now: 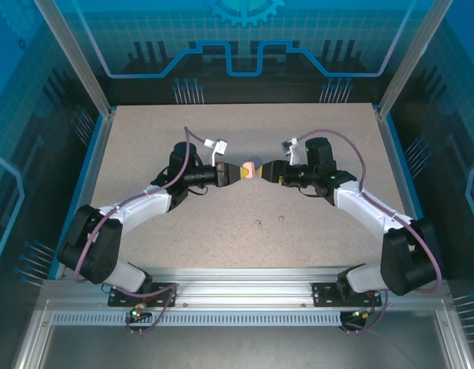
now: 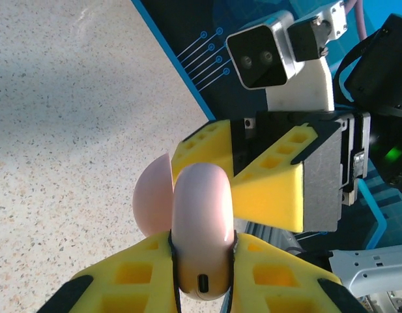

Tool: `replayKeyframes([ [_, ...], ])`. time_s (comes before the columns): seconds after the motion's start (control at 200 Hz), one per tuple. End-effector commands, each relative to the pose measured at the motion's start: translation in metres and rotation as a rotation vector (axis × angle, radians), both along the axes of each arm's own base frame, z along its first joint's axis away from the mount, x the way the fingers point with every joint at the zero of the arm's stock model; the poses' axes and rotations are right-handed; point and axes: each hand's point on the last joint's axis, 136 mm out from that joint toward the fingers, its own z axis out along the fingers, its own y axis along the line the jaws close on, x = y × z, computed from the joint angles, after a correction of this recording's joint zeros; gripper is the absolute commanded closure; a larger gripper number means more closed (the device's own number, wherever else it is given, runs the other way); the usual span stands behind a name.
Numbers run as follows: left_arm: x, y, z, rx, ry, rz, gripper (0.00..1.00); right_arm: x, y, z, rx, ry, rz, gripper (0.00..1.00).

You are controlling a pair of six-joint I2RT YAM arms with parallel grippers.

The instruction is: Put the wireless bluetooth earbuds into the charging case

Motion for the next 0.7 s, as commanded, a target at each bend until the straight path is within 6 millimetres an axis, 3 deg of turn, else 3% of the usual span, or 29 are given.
replayKeyframes([
  [0.0, -0.003, 0.0, 0.013, -0.041, -0.036, 0.002, 1.0, -0.003, 0.013, 0.002, 0.026, 0.001, 0.038, 0.48],
  [0.695, -0.002, -0.002, 0.009, -0.065, -0.016, 0.001, 1.0, 0.01, 0.026, -0.001, 0.05, 0.018, 0.04, 0.56],
])
